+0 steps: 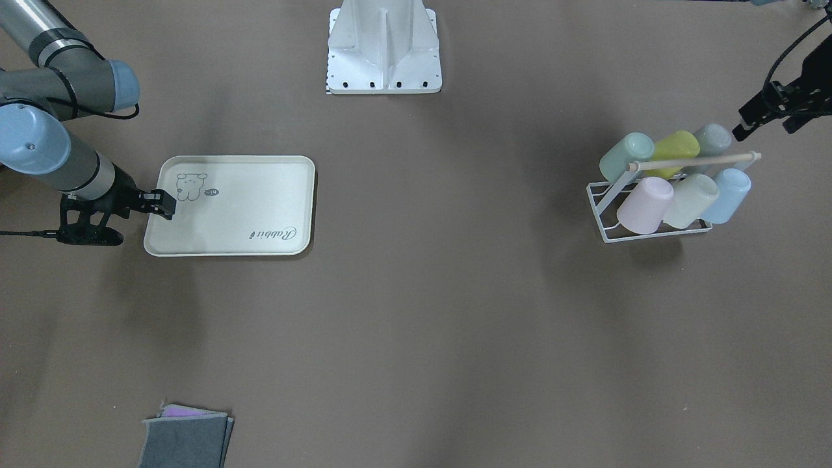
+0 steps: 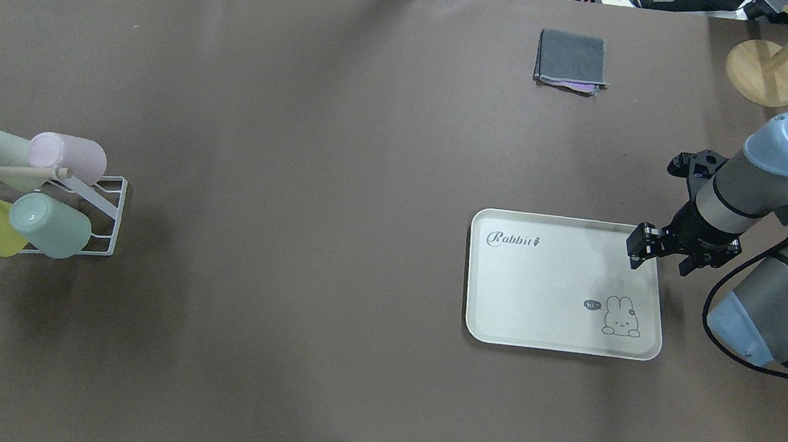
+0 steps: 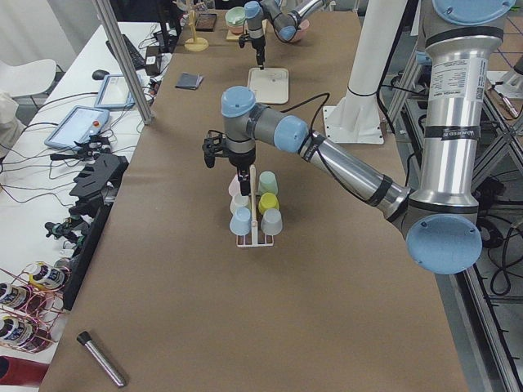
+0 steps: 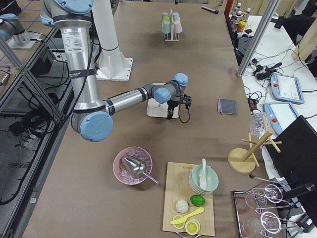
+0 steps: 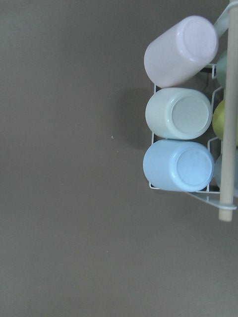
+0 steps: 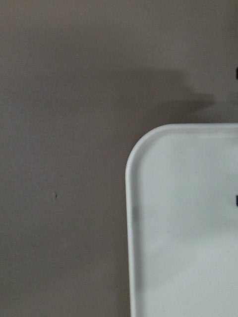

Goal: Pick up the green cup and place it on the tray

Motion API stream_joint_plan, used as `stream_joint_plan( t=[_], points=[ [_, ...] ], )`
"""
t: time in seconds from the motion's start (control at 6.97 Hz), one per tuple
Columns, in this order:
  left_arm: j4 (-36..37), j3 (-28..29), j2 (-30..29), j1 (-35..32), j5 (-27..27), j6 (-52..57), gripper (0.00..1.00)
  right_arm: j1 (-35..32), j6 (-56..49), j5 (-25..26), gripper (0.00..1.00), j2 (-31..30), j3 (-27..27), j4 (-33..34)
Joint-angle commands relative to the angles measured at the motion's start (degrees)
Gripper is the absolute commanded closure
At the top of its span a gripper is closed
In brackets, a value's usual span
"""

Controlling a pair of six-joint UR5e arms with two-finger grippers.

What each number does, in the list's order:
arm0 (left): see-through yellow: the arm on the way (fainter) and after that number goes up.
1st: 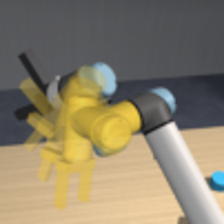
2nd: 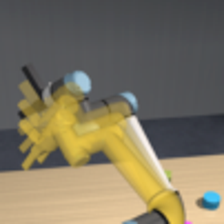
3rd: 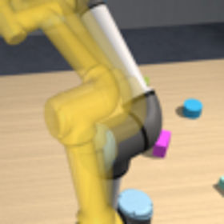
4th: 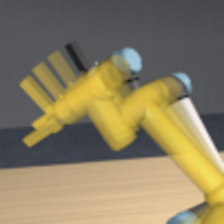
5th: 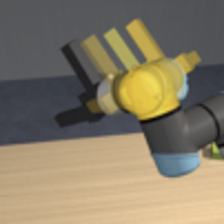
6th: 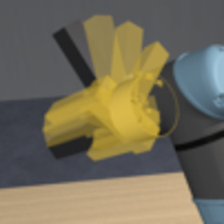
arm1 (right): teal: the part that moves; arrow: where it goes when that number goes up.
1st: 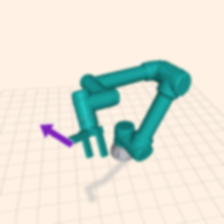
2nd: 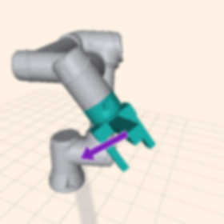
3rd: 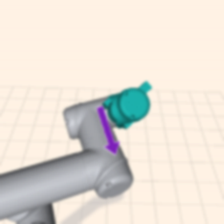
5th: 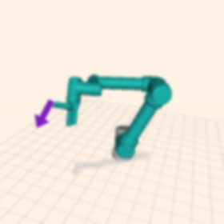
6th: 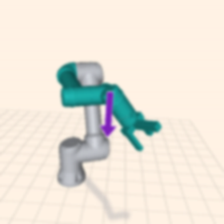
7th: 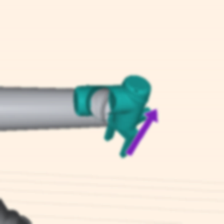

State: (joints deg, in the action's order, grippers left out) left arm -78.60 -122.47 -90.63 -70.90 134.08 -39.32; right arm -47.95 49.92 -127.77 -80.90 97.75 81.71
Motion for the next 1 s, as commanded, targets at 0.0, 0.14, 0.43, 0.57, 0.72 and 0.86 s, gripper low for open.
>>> stream_joint_plan(
  t=[0.0, 0.14, 0.43, 0.57, 0.72, 0.86],
  points=[
    [-3.2, -4.7, -0.2, 9.5, -0.5, -16.5, 0.02, 1.3, 0.1, 0.0, 0.34, -0.7, 0.2, -0.3],
    [-4.7, -6.0, -0.3, 13.0, -1.6, -22.1, 0.02, 1.4, 0.1, -0.1, 0.34, -1.0, 0.3, -0.3],
    [-6.4, -9.6, -0.2, 20.7, -6.9, -31.7, 0.02, 1.4, 0.1, -0.3, 0.38, -2.7, 1.6, -0.3],
    [-6.4, -11.0, -0.1, 22.5, -7.1, -31.9, 0.02, 1.4, 0.2, -0.3, 0.42, -2.8, 1.5, -0.3],
    [-6.4, -12.3, 0.0, 27.4, -10.3, -35.1, 0.02, 1.4, 0.2, -0.4, 0.43, -3.1, 1.5, -0.3],
    [-6.4, -14.0, -0.1, 37.1, -16.9, -44.3, 0.02, 1.4, 0.2, -0.5, 0.44, -3.1, 1.3, -0.3]
  ],
)
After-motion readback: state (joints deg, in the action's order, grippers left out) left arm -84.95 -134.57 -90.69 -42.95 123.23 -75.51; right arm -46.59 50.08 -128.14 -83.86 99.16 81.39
